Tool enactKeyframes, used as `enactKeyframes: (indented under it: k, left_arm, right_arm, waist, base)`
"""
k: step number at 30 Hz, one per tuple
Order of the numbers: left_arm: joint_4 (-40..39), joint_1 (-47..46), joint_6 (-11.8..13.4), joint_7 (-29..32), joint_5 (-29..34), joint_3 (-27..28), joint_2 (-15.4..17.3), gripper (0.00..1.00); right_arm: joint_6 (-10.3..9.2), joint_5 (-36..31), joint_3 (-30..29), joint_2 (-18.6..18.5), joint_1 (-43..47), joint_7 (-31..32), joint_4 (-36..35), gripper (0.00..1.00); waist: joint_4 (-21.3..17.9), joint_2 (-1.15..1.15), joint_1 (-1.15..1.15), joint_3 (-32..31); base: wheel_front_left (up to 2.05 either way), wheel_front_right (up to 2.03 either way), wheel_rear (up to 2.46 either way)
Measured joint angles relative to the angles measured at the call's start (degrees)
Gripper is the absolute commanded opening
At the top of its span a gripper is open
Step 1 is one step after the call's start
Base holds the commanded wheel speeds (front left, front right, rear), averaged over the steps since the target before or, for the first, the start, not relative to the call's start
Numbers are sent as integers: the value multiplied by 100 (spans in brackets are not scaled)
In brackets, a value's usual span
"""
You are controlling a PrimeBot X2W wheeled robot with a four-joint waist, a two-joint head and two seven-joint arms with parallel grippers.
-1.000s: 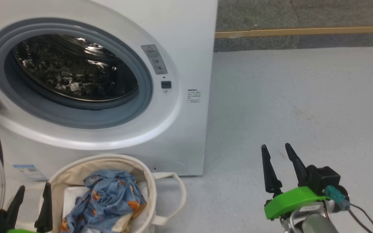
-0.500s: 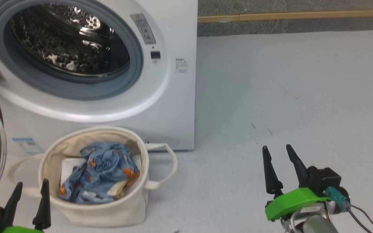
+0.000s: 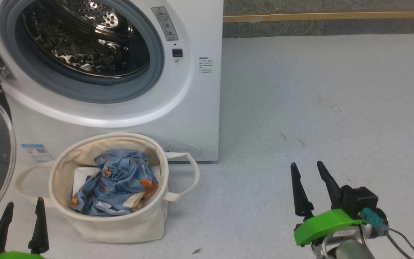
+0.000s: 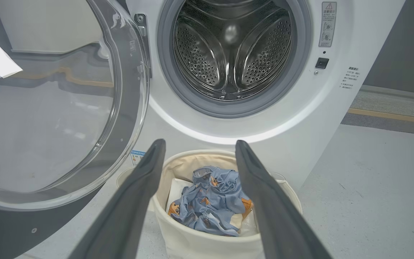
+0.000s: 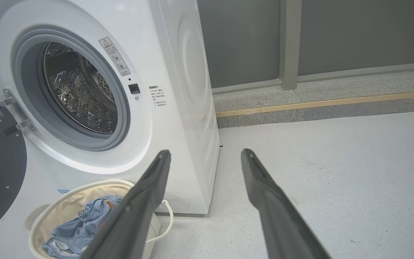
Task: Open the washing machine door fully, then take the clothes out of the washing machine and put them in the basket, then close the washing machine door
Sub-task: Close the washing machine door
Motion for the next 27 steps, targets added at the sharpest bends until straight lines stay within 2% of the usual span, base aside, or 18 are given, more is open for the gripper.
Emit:
enactKeyframes:
  k: [6,14,23,27]
  left_arm:
    - [27,0,29,-16,9,59,-27,100]
    - [24,-1,207,-18,73,269,-44,100]
    - [23,0,404,-14,51,471,-43,100]
    - [5,0,410,26,27,494,-32,100]
  right_arm:
    - [0,1,10,-1,1,0,4,100]
    - [0,59,88,-1,2,0,5,100]
    - [0,210,209,0,79,0,7,100]
    - [0,226,303,0,92,0,-18,100]
  waist:
    - [165,0,0,-45]
    - [587,0,0,-76]
    - [1444,0,0,-152]
    - [1857,0,0,-188]
  base:
    - [0,0,0]
    - [0,0,0]
    - [0,0,0]
    - [0,0,0]
